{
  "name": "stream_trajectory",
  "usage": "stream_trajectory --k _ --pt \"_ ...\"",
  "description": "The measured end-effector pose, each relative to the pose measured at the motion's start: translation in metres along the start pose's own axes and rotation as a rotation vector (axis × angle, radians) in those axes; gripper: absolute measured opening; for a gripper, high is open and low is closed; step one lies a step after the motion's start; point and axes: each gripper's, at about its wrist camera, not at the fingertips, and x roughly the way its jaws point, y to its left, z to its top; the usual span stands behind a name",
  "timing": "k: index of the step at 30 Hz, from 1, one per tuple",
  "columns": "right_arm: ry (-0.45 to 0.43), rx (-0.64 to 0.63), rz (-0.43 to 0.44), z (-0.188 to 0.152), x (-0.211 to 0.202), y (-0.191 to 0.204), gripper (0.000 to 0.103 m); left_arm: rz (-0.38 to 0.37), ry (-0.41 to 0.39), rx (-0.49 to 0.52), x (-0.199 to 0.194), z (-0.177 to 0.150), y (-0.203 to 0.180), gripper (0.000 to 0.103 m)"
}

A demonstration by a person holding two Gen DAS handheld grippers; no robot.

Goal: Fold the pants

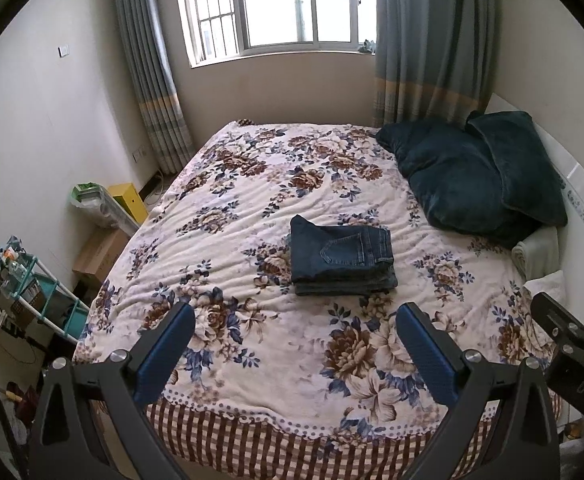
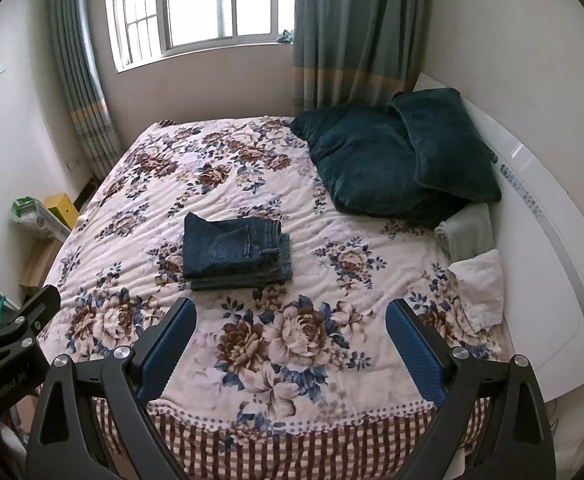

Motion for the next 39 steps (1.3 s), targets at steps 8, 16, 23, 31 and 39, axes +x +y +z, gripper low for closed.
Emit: stream_trajectory --k 8,16,23,31,39 --pt "0.002 0.001 0.018 -0.004 0.001 0.001 0.098 0.007 0.001 -0.001 -0.001 -0.001 0.003 0.103" --pt "-0.003 0.0 0.036 -0.002 0.0 0.0 0.098 0.006 -0.002 -0.002 -0.002 -0.001 0.006 0.103" --pt "-0.01 -0.001 0.047 0.006 -0.001 0.002 0.098 0.004 -0.013 0.008 -0.003 0.001 0.006 0.103" --pt "-0.02 -0.004 0.057 0.014 -0.006 0.003 0.098 -0.003 -0.024 0.017 -0.006 0.003 0.003 0.103" --pt "-0.02 0.001 0.074 0.018 -0.006 0.003 0.098 -0.007 -0.033 0.024 -0.009 0.006 0.0 0.103"
